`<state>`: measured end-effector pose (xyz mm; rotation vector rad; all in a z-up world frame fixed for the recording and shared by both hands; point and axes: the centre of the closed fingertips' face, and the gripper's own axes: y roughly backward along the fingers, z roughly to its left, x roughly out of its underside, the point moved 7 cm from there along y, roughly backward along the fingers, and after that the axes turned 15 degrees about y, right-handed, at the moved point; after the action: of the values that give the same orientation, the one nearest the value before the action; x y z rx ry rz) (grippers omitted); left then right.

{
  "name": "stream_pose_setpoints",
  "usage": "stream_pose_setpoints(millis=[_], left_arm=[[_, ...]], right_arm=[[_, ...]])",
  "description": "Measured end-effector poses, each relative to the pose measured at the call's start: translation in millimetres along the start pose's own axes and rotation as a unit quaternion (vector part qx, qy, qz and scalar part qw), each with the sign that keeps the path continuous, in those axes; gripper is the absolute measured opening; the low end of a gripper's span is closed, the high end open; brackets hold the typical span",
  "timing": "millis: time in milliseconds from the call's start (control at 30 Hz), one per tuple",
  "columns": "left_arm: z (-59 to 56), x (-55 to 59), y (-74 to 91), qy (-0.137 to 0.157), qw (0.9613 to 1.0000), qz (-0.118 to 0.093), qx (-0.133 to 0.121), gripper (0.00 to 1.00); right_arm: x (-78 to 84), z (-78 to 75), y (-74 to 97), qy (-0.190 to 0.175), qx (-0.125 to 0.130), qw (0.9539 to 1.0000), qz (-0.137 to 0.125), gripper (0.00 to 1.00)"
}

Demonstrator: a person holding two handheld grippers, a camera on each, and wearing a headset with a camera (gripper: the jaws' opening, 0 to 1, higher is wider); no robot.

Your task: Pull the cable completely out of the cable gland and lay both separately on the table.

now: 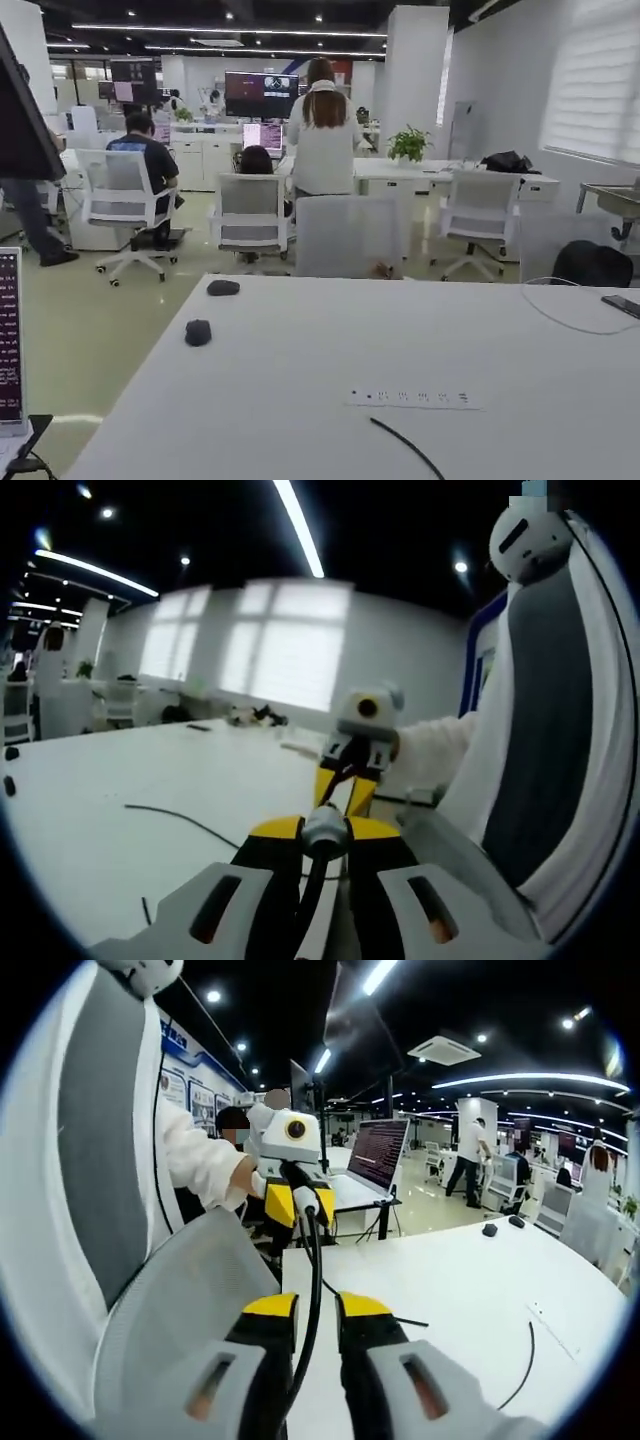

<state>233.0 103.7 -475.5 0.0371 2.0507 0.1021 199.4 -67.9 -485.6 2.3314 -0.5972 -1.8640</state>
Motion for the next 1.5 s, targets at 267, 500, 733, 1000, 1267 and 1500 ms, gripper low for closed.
stream_pose_setpoints(millis=[267, 500, 733, 1000, 1267, 1500], left_arm=[[0.2, -1.2, -6.6, 0.001, 1.0, -0.001, 0.006, 0.17], [0.4, 3.9, -6.0, 0.009, 0.9999, -0.002, 0.006, 0.17], [8.1, 2.5, -4.2, 0.016, 0.9998, -0.009, 0.002, 0.17], [10.2, 1.0, 0.0, 0.029, 0.9994, -0.019, 0.002, 0.17], [15.9, -0.8, 11.8, 0.044, 0.9981, -0.043, -0.006, 0.17], [17.4, -2.7, 15.4, 0.044, 0.9978, -0.049, -0.011, 0.17]], right_arm=[[4.1, -5.2, 0.4, 0.004, -0.011, 0.9999, 0.006, 0.03], [7.6, -1.6, -0.8, 0.004, -0.006, 1.0, 0.003, 0.03], [18.1, -7.0, 8.9, -0.009, 0.012, 0.9999, 0.006, 0.03], [24.0, -12.2, 18.6, -0.014, 0.029, 0.9994, 0.011, 0.03], [27.4, -11.8, 26.0, -0.033, 0.055, 0.9979, -0.003, 0.03], [28.3, -16.2, 30.2, -0.041, 0.062, 0.9972, 0.0, 0.03]])
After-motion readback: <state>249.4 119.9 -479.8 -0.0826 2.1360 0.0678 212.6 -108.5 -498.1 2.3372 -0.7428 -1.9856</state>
